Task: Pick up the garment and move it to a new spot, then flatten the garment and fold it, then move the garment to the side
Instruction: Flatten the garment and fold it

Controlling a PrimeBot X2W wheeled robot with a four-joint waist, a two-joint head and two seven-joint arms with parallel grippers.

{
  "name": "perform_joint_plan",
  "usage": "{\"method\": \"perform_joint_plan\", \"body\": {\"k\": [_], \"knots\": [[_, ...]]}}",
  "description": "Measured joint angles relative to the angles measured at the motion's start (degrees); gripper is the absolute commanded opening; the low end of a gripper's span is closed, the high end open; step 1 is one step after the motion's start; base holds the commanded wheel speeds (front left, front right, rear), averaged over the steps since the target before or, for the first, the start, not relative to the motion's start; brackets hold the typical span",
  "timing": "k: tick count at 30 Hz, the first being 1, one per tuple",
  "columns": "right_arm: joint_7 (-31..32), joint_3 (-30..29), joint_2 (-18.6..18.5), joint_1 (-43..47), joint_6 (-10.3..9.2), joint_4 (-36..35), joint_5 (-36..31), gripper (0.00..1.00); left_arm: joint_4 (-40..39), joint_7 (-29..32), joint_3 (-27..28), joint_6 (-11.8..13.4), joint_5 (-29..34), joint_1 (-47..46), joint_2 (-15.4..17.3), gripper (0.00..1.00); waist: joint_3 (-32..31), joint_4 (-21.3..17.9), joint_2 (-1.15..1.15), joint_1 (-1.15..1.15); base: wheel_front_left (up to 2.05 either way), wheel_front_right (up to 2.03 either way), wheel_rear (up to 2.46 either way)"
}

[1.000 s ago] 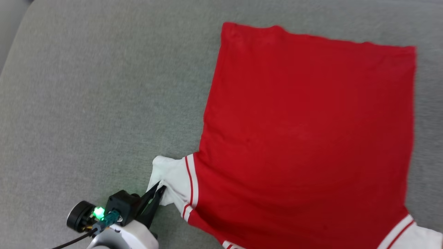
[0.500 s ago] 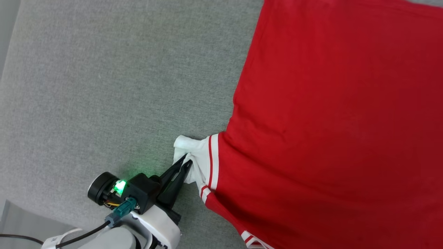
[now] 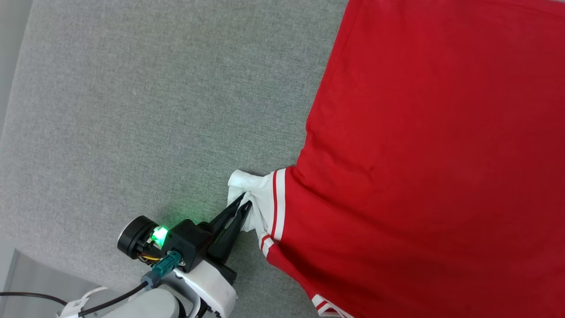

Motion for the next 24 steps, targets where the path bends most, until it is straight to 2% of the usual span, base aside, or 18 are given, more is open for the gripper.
{"method": "perform_joint_plan", "body": {"k": [11,18,24], "knots": [[-6.75,4.03,-0.09,2.8,0.0,-1.44,2.99,0.0,1.52,1.53,0.1,2.08,-2.22,3.24,1.45,0.0,-8.36,-3.13,0.0,0.02,0.0,0.0,0.0],[-10.7,6.35,-5.77,10.45,0.0,-7.78,8.78,0.0,1.46,2.09,0.16,3.41,-4.13,7.07,3.85,0.0,-14.95,-6.59,0.0,0.01,0.0,0.0,0.0],[-14.69,6.35,-12.35,23.06,0.0,-13.22,12.62,0.0,0.78,2.09,0.69,4.42,-5.55,9.4,5.95,0.0,-18.71,-10.62,0.0,0.01,0.0,0.0,0.0]]}}
